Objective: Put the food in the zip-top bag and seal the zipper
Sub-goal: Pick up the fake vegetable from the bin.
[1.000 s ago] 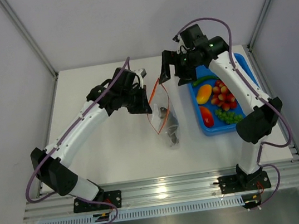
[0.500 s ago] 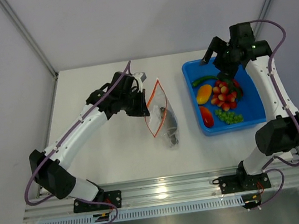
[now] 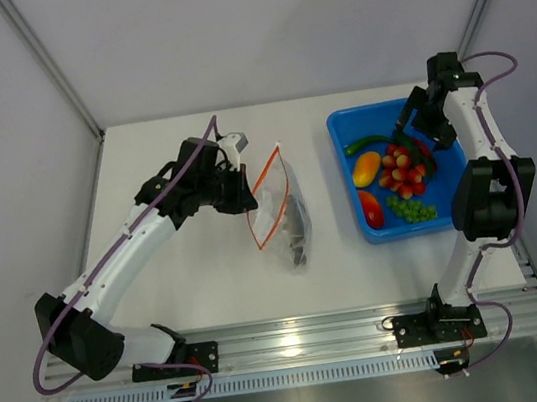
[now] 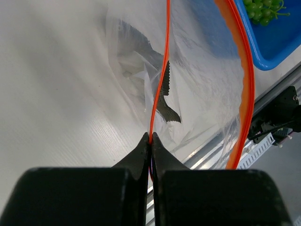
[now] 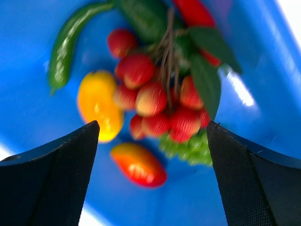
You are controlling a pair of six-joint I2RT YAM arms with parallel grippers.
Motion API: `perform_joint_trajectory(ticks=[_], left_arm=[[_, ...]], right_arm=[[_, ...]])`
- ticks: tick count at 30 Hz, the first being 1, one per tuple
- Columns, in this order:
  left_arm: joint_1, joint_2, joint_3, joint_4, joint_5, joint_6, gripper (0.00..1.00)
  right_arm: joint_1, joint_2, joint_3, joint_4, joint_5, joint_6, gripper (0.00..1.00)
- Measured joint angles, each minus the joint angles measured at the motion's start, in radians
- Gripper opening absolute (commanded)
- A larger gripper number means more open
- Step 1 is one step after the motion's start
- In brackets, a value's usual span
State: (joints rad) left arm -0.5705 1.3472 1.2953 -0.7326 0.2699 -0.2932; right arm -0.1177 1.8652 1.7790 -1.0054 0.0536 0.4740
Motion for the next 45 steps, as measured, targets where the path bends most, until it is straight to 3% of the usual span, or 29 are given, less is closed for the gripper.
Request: perform_joint_trajectory(ticks=[7,8,10,11,13,24,31,45], left_arm=[[0.016,0.000,-0.005,0.014,0.023,0.006,0.00],[0.017,0.001,-0.005,0.014,0.024,0.006,0.01],[0.021,0.003,-0.005,0.014,0.027,0.006,0.01],[0.024,0.007,-0.005,0.014,0.028,0.005,0.01],[0.028,0.016,-0.004,0.014,0.032,0.005,0.01],[0.030,0.080,0.013,0.013,0.078,-0.013,0.01],[0.030,0.080,0.029,0.006,0.085,-0.013,0.01],[0.030,0.080,0.029,-0.010,0.113,-0.012,0.01]], right_arm=[[0.023,0.105,0.022,0.130,0.151,-0.113,0.83],[0.023,0.126,0.037,0.138,0.162,-0.121,0.76],[0.020,0.174,0.069,0.146,0.172,-0.128,0.70],[0.016,0.194,0.083,0.148,0.171,-0.128,0.60],[0.008,0.225,0.089,0.162,0.167,-0.132,0.54],[-0.005,0.316,0.129,0.193,0.159,-0.183,0.58],[-0.002,0.346,0.164,0.231,0.108,-0.274,0.69],[0.047,0.463,0.266,0.265,0.007,-0.428,0.66]])
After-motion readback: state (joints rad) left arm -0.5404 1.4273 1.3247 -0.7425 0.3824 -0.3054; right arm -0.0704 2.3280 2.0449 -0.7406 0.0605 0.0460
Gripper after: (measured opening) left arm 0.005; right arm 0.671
